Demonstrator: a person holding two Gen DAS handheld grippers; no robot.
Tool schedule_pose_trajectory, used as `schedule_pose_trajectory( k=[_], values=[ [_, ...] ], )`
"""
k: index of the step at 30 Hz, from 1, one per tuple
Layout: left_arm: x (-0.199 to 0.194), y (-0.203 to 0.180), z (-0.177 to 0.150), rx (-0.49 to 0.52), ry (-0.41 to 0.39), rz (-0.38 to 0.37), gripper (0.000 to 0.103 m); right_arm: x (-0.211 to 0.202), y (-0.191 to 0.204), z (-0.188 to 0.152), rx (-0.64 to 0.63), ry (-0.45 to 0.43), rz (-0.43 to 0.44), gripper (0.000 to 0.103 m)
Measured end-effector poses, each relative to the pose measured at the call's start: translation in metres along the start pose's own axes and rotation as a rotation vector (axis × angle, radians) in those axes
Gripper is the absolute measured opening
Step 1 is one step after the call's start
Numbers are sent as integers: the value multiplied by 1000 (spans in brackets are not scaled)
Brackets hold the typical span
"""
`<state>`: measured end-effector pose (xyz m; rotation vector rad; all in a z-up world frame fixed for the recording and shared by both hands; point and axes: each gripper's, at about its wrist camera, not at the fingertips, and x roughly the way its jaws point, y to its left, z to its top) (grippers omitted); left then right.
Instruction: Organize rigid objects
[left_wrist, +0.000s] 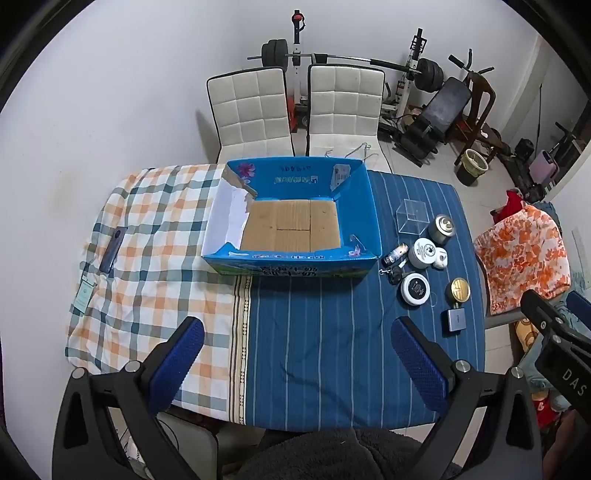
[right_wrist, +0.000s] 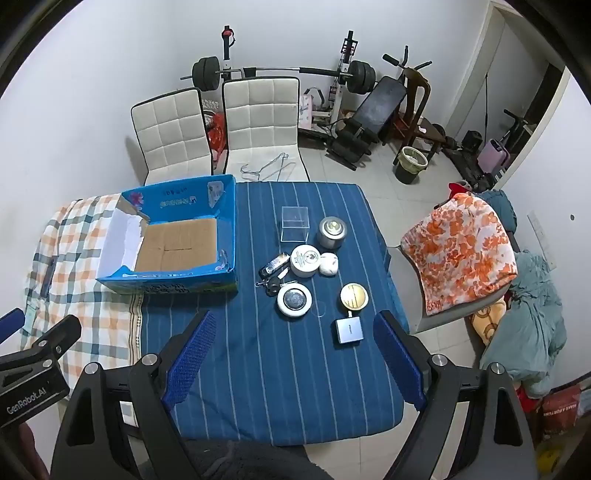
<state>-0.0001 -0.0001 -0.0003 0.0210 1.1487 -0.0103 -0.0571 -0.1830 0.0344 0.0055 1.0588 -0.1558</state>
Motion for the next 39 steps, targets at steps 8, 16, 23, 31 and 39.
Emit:
schedule_pose_trajectory(
  k=[8, 16, 23, 31, 39],
  values=[
    [4, 0, 2, -6, -1, 6, 103, -2, 9, 5, -16, 12, 7, 89],
    [-4, 4, 9, -3, -14, 0, 103, -7, 6, 0, -13, -2, 9, 89],
    [-5, 1, 8, -3, -14, 3, 103, -10, 5, 1, -17, -10, 9, 89],
    [-5, 1, 8, -4, -16, 3, 103, -11, 5, 0, -20, -9, 8, 89],
    [-6, 0, 6, -2, -21, 3, 103, -11, 10, 1, -28, -18, 6, 89]
  ],
)
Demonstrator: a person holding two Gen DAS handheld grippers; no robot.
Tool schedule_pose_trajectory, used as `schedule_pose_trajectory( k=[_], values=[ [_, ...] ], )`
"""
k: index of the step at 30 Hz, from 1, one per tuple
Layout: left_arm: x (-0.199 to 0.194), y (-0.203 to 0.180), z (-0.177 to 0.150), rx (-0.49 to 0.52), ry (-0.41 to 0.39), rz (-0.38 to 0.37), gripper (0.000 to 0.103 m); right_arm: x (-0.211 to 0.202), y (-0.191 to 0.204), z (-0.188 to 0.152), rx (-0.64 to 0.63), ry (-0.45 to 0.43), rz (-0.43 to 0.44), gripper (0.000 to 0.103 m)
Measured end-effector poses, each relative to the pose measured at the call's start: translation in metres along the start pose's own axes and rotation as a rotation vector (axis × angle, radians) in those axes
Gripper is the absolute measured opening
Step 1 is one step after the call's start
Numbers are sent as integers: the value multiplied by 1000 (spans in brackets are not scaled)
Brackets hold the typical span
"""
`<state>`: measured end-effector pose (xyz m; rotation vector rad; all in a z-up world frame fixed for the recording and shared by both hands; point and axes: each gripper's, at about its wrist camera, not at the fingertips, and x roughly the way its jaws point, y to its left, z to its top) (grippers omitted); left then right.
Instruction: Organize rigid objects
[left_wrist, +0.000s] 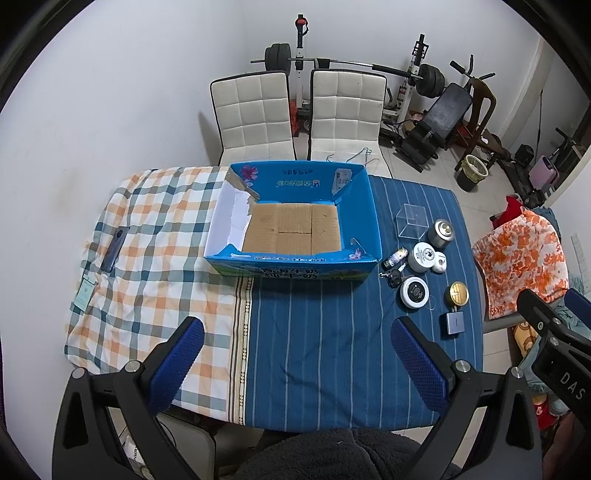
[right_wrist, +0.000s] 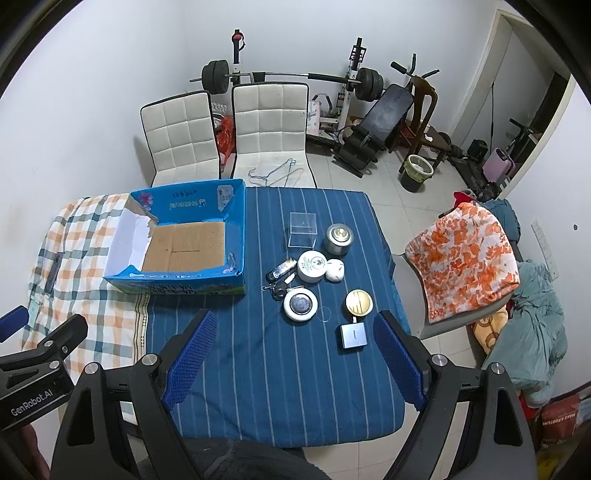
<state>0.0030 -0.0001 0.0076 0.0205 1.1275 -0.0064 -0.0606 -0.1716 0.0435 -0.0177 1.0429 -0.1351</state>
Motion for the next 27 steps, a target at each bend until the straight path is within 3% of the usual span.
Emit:
schedule_pose_trajectory(
  k=[27],
  values=[
    [-3, 3, 1, -10, -4, -3, 103, 3, -3, 8, 7, 4, -2, 89]
  ],
)
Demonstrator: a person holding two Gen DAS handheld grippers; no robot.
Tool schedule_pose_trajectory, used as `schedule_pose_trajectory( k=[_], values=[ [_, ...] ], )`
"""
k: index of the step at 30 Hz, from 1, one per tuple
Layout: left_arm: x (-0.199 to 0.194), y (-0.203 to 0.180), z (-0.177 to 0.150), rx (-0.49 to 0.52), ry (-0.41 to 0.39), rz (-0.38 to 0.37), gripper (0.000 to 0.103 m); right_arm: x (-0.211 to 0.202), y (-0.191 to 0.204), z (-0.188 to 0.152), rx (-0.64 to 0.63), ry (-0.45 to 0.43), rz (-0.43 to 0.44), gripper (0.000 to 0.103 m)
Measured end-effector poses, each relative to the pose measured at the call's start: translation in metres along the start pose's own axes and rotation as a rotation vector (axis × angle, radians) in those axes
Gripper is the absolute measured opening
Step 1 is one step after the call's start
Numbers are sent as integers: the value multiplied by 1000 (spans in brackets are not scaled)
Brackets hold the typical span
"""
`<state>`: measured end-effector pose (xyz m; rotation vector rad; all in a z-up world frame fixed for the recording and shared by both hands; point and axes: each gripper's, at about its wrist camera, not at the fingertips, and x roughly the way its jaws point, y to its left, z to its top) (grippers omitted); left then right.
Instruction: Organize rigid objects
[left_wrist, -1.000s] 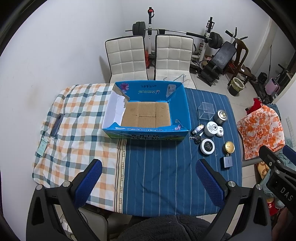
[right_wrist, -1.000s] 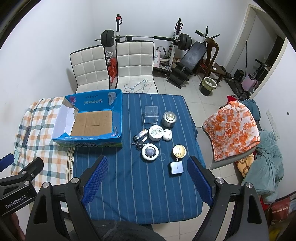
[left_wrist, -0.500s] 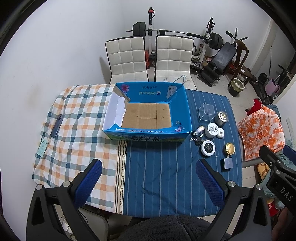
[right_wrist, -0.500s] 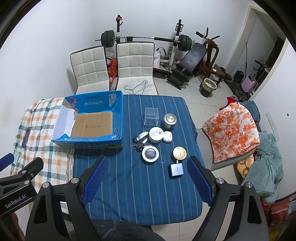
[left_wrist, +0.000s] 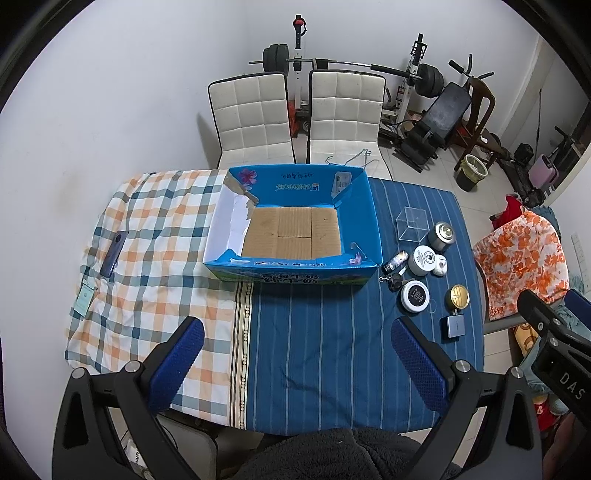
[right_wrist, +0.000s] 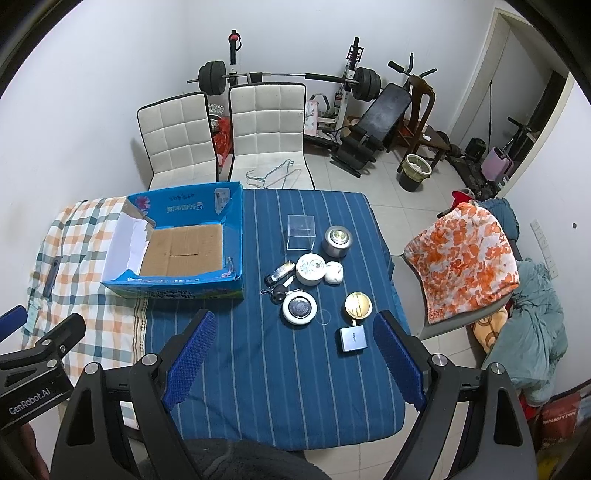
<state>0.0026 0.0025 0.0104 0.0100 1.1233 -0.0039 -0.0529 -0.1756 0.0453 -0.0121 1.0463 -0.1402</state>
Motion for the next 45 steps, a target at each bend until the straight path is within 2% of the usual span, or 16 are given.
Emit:
schedule_pose_trajectory(
  k=[35, 41, 45],
  values=[
    [2, -2, 1, 0, 1, -1, 103, 7, 1, 7, 24, 3, 10, 89],
    [23, -18, 18, 10, 14, -30, 103, 57, -34, 26, 126, 69, 41, 89],
    [54, -42, 49, 41, 7, -55, 103, 107, -67, 50, 200, 103, 20, 89]
  ],
)
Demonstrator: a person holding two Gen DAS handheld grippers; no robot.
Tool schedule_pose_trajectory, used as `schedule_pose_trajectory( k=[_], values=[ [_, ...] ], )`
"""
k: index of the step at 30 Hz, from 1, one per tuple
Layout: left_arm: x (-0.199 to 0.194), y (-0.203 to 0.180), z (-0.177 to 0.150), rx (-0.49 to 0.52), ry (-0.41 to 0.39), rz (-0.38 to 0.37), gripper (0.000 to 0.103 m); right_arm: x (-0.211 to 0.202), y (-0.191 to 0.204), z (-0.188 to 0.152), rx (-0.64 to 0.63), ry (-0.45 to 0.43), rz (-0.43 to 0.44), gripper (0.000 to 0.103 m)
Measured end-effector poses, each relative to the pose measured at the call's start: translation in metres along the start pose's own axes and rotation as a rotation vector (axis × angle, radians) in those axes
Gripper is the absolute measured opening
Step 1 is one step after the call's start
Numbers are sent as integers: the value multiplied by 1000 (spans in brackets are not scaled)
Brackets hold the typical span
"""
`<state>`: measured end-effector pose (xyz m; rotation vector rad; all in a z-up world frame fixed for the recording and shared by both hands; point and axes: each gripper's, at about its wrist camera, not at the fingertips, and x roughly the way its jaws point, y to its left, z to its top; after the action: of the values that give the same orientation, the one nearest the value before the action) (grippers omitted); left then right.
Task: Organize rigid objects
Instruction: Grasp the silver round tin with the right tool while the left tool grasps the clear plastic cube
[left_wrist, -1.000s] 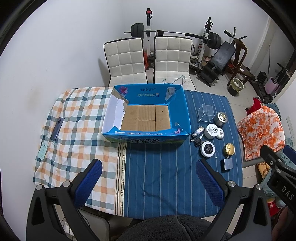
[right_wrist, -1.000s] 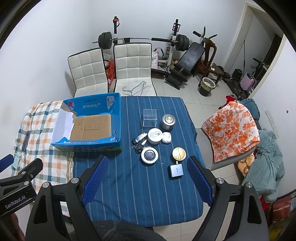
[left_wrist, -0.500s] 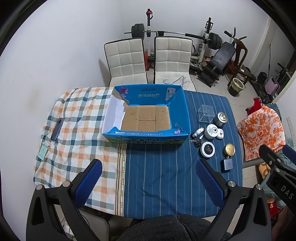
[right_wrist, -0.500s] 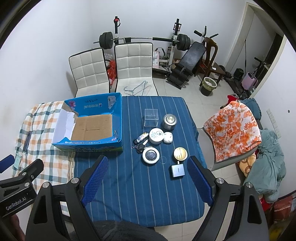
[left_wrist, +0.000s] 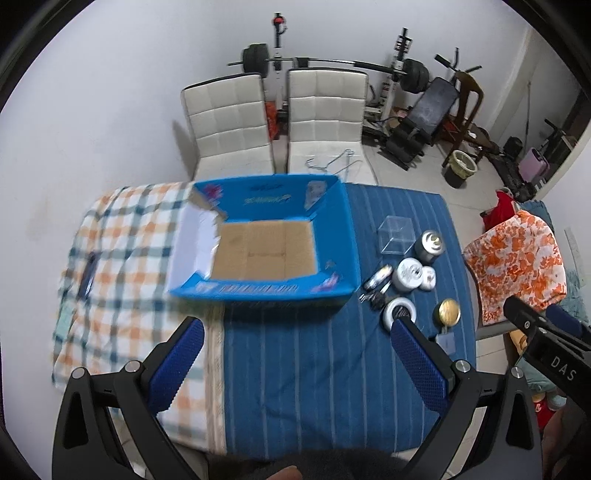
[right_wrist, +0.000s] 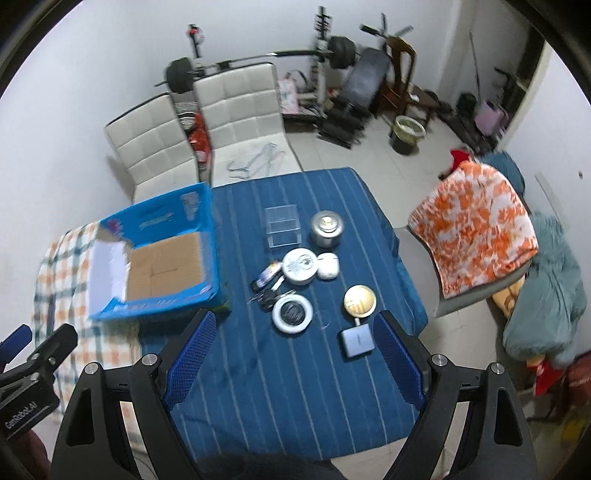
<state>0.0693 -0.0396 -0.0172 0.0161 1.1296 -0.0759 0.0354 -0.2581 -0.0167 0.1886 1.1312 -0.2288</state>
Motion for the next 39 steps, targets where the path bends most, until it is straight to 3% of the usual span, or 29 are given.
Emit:
schedule_pose_trajectory(
  k=[4, 6, 13, 17, 21, 24, 27, 31, 39],
  values=[
    [59, -38, 49, 35, -3, -41, 103, 64, -25, 44, 40, 28, -32, 89],
    [90, -56, 69, 53, 25, -64, 103, 116, -38, 69, 43, 64, -26, 89],
    [233, -133, 130, 83, 200, -87, 103, 300, -70, 130, 83, 245, 21, 89],
    [285, -155, 141, 81, 291, -68, 103, 362, -74, 143, 103, 317, 55, 89],
    [307, -162, 145, 94, 314, -27, 103, 399, -78, 140, 134, 380, 101, 87],
    [317, -163, 149, 92, 319, -10, 103, 426, -77, 136, 150, 415, 99, 78],
    [325, -168, 153, 88, 333, -10, 103, 431, -85, 132, 157, 433, 96, 77],
    [341, -181, 154, 100, 370, -11, 103, 430, -107, 123, 132, 462, 8, 76],
    [383, -212, 136, 133, 485, -19, 103, 434, -123, 110, 155, 452, -15, 76]
  ],
)
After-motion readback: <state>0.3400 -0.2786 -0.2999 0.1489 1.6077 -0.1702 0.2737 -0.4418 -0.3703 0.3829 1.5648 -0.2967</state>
